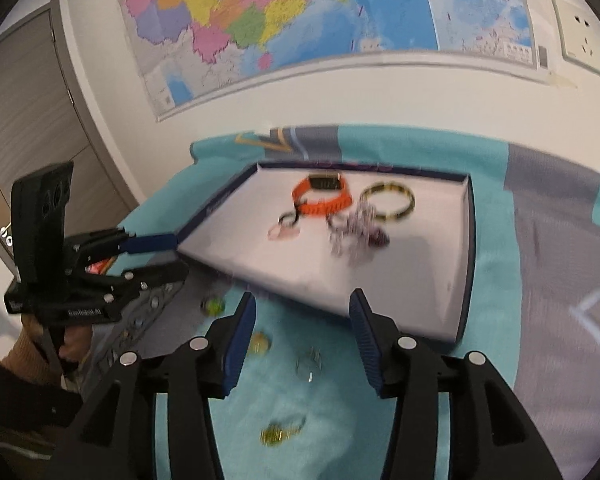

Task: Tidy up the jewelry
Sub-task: 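Move both tools out of the tray toward the green rings and gold pendant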

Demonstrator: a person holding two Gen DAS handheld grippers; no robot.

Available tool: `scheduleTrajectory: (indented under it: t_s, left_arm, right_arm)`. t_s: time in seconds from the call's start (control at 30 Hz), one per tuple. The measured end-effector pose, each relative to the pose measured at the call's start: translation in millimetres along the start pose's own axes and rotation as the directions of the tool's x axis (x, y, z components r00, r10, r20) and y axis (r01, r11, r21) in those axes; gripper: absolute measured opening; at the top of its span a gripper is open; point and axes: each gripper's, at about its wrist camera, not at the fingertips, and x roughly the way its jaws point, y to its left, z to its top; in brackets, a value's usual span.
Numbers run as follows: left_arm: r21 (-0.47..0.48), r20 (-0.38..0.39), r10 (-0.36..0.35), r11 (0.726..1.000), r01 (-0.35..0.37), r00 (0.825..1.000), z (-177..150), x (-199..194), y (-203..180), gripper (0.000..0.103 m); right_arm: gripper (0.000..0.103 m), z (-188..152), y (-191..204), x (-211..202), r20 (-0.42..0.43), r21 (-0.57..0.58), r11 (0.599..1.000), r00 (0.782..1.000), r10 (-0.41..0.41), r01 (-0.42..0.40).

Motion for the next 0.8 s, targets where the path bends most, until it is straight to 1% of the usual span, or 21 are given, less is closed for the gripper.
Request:
scheduleTrajectory:
  t_s: [0.2, 0.3, 0.57, 0.67, 0.77, 0.8]
  left_arm:
    - [0.049, -0.022, -0.011, 0.999, 0.012, 1.0, -17, -2, -14, 0.056]
    - [0.061, -0.023, -0.031, 0.998, 0.032, 0.999, -21, -3, -22, 0.056]
    - [0.098, -0.044, -0.066, 0.993, 0.07, 0.997, -27, 2, -42, 0.056]
    - [0.109, -0.048, -0.083, 0.99, 0.088, 0.995, -27, 4, -48, 0.056]
    - [0.124, -0.056, -0.092, 0.987, 0.098, 0.994, -25, 8, -55, 0.053]
    - [0.129, -0.059, -0.094, 0.986, 0.101, 0.994, -25, 11, -58, 0.052]
  right_arm:
    - [0.048, -35, -5, -5, -0.042, 0.043, 0.999, 0.999, -0.002, 0.004]
    - [0.048, -48, -5, -7, -0.062, 0.062, 0.998, 0.998, 0.004, -0.001]
    - [0.048, -69, 3, -9, -0.091, 0.057, 0.998, 0.996, 0.02, -0.015]
    - [0.048, -74, 7, -9, -0.09, 0.053, 0.999, 0.996, 0.013, -0.008]
    - [0.047, -74, 9, -9, -0.087, 0.048, 0.999, 0.996, 0.012, -0.008]
    - [0.044, -74, 11, -8, -0.088, 0.045, 0.999, 0.996, 0.012, -0.008]
